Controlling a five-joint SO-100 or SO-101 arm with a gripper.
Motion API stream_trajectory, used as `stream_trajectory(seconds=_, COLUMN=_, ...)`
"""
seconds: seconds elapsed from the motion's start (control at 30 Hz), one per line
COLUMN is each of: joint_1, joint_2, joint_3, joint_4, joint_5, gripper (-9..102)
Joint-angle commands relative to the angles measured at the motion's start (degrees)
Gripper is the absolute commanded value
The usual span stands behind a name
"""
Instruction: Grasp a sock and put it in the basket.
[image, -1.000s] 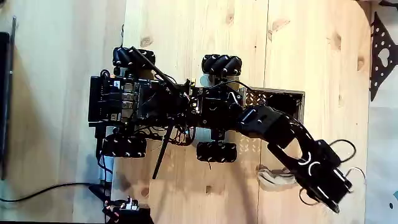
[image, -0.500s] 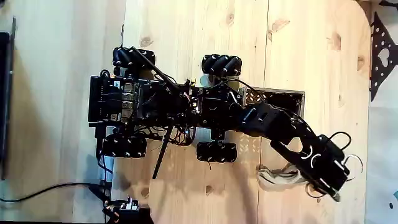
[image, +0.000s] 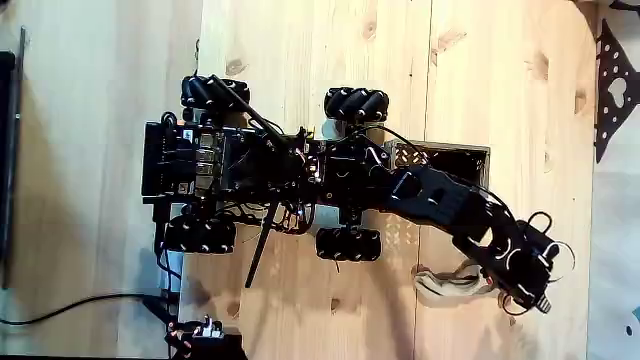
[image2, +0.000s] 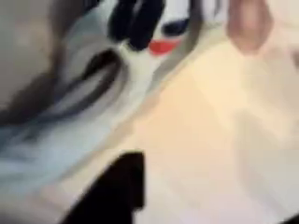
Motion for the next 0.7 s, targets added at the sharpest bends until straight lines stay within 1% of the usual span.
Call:
stream_trajectory(seconds=0.0, joint_1=0.35, joint_2=-1.93, joint_3=-0.97, joint_4=-5.1, joint_5=-1.05, gripper=47)
stream_trajectory(seconds=0.13, joint_1=0.35, joint_2=-4.57, joint_3=-1.32, joint_4=-7.82, joint_5=-2.46, gripper=47)
stream_trajectory(seconds=0.5, joint_1=3.16, joint_2=-7.73, joint_3=-1.67, joint_4=-6.5, joint_5=-5.54, gripper=46)
stream_trajectory(seconds=0.67, joint_1=4.48, joint_2=-13.01, joint_3=-5.62, joint_4=-6.5, joint_5=-6.06, gripper=46)
